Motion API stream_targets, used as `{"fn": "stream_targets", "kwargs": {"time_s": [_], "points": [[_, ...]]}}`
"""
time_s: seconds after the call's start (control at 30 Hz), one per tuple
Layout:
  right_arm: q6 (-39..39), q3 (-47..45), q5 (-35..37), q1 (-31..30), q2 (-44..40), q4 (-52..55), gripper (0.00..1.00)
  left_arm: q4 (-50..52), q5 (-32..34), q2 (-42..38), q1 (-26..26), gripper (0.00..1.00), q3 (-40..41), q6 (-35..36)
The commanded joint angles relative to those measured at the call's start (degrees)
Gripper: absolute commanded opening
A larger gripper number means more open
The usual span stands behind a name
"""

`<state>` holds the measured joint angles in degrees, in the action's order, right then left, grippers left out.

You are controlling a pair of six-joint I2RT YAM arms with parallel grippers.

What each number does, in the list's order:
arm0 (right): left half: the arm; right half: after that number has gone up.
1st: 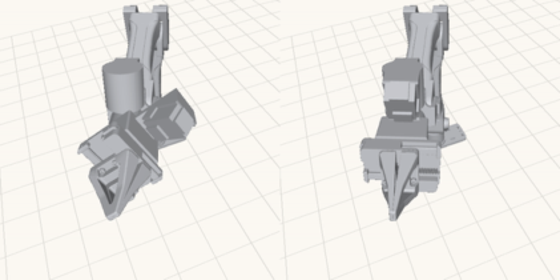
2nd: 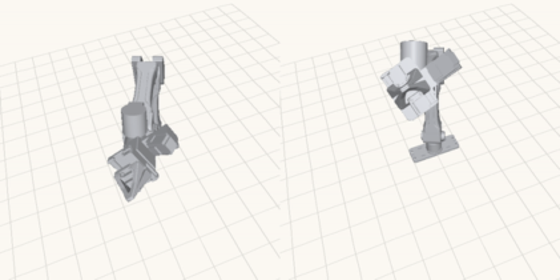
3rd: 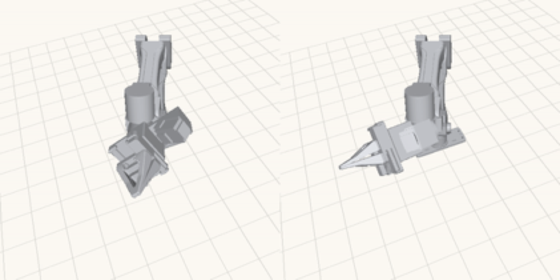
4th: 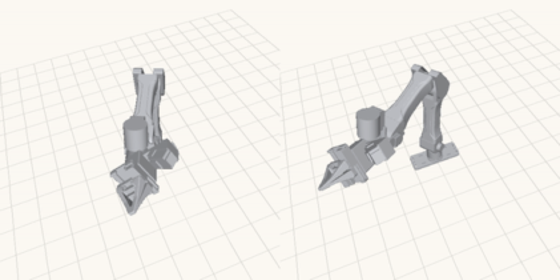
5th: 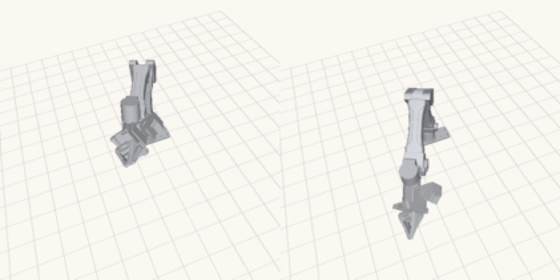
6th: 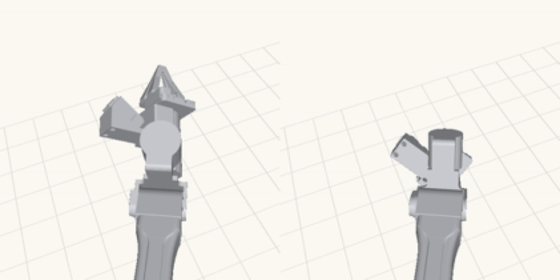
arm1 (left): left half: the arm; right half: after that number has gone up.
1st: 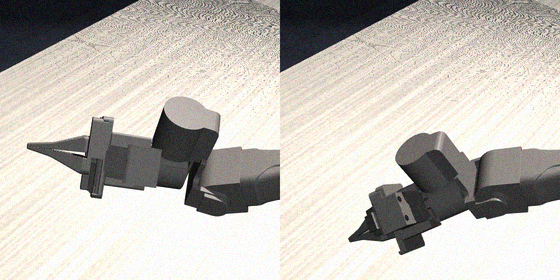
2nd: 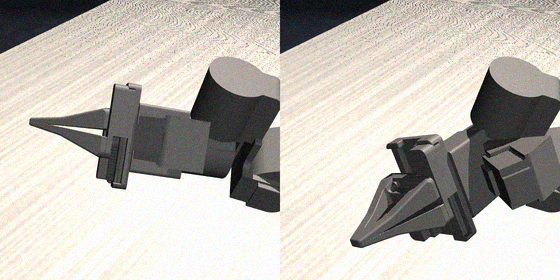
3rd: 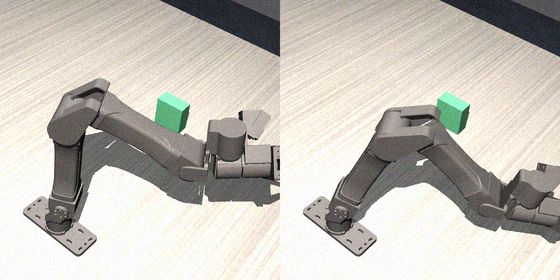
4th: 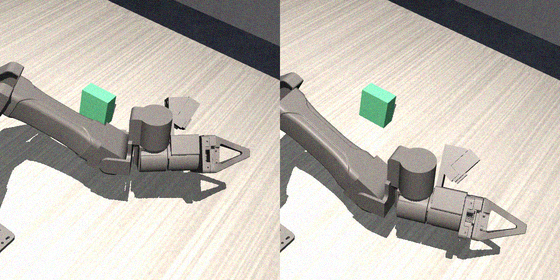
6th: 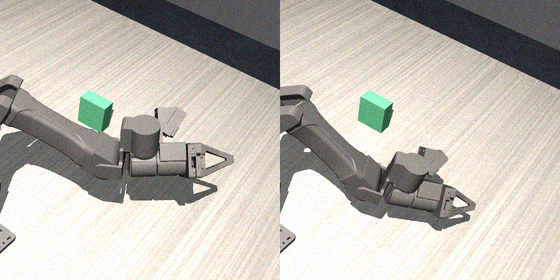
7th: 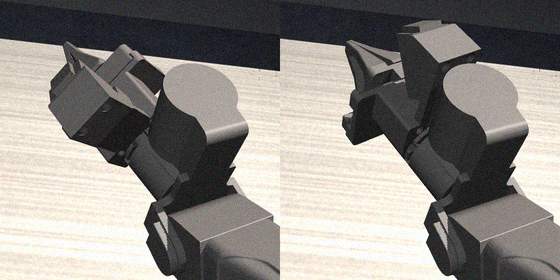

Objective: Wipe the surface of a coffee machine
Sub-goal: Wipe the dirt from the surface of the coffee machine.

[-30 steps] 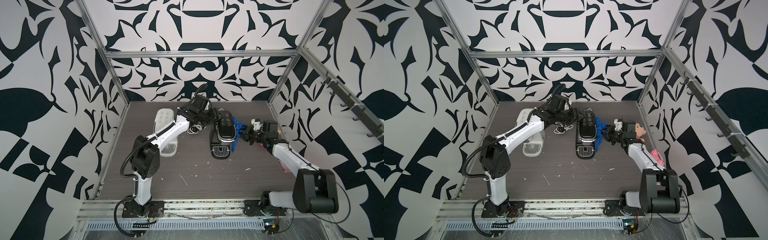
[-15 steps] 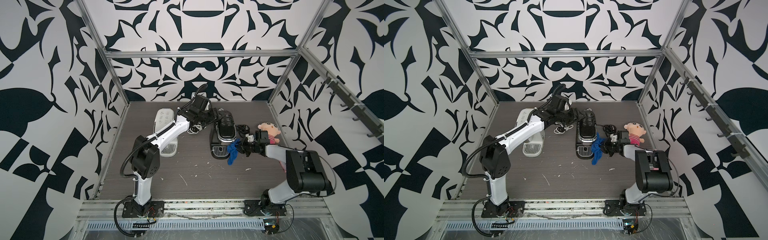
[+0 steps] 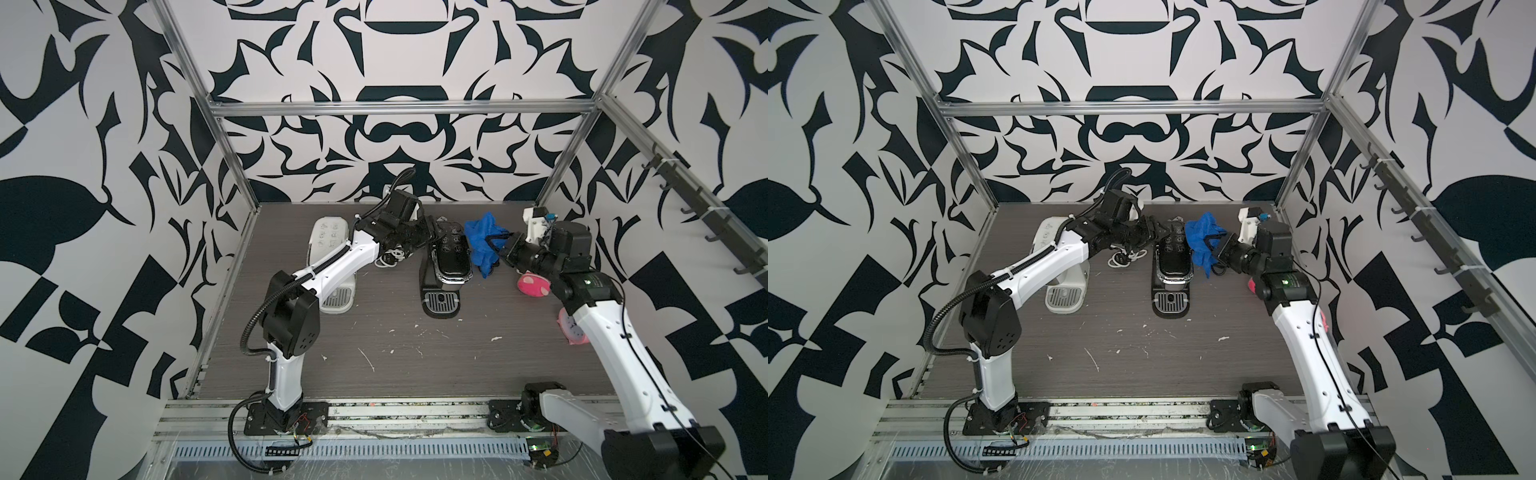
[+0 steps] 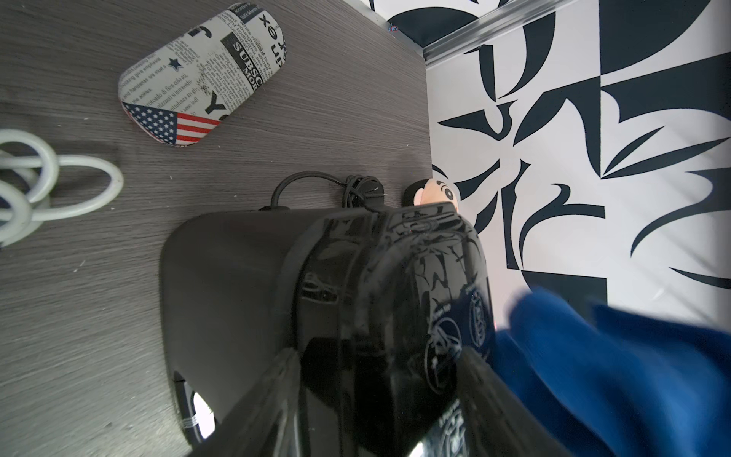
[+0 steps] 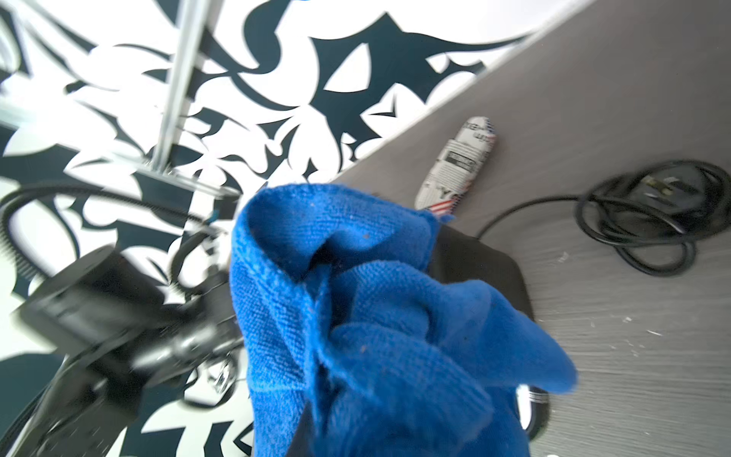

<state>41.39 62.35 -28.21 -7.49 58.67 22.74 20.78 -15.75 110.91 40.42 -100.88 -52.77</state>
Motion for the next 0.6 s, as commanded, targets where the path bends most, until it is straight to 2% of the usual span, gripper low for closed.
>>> {"fn": "stream_targets", "kwargs": {"time_s": [0.0,0.13,0.33,0.43,0.57], "points": [[-6.1,2.6,5.3,-6.9,0.1,6.0,0.0,1.0,-1.8,0.1,1.3,0.66,0.1,-0.3],[-9.0,-0.4,4.6,-11.5,2.6,7.1,0.0,0.6,-1.9,0.1,1.3,0.66,0.9,-0.4],[-8.0,-7.5,6.4,-12.7,-0.4,8.2,0.0,0.3,-1.9,-0.2,1.3,0.66,1.6,-0.4],[-8.3,-6.9,6.9,-13.1,-2.2,9.6,0.0,0.2,-1.9,-0.3,1.3,0.66,1.8,-0.3],[-9.1,-1.4,7.2,-14.7,-0.9,10.6,0.0,0.3,-1.4,-1.2,1.1,0.66,1.3,0.0]]}}
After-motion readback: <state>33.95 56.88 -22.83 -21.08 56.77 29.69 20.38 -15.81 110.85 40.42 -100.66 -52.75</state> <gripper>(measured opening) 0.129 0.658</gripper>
